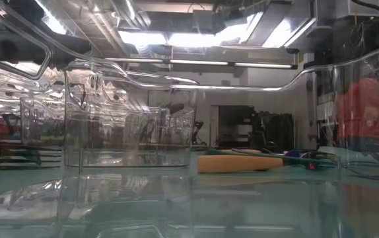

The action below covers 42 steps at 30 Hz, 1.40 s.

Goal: Sort silverware by color (type)

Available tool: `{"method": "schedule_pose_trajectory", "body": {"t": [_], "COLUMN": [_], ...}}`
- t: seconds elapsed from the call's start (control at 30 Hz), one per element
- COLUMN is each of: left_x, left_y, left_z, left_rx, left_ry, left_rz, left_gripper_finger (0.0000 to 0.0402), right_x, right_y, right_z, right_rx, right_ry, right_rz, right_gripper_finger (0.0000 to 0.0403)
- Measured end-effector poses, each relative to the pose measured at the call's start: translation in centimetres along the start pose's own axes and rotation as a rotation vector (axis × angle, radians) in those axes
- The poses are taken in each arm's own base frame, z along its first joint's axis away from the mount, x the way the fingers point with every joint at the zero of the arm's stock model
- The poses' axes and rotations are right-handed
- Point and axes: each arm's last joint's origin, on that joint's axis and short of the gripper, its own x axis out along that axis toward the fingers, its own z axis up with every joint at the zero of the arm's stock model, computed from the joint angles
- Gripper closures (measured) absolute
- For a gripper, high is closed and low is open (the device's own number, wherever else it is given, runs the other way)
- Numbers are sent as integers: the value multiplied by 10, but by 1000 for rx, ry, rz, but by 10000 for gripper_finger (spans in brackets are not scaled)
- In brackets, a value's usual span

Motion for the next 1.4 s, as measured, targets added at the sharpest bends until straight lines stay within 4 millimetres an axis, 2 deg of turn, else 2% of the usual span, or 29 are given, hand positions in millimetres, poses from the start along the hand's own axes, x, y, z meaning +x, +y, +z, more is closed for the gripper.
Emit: {"method": "schedule_pose_trajectory", "body": {"t": [1.07,1.2,1.4], "left_x": [0,0,0], "left_y": [0,0,0], "left_z": [0,0,0], "left_rx": [2,1,1], "left_ry": [0,0,0], "left_rz": [0,1,0], "left_gripper_finger": [331,331,331], "right_x": [0,0,0], "right_y": [0,0,0], "right_z": [0,0,1], "right_rx": [1,25,36], "right_ry": [-2,-2,-9], "right_rz": [0,-1,1], "right_gripper_finger": [396,363,267]}}
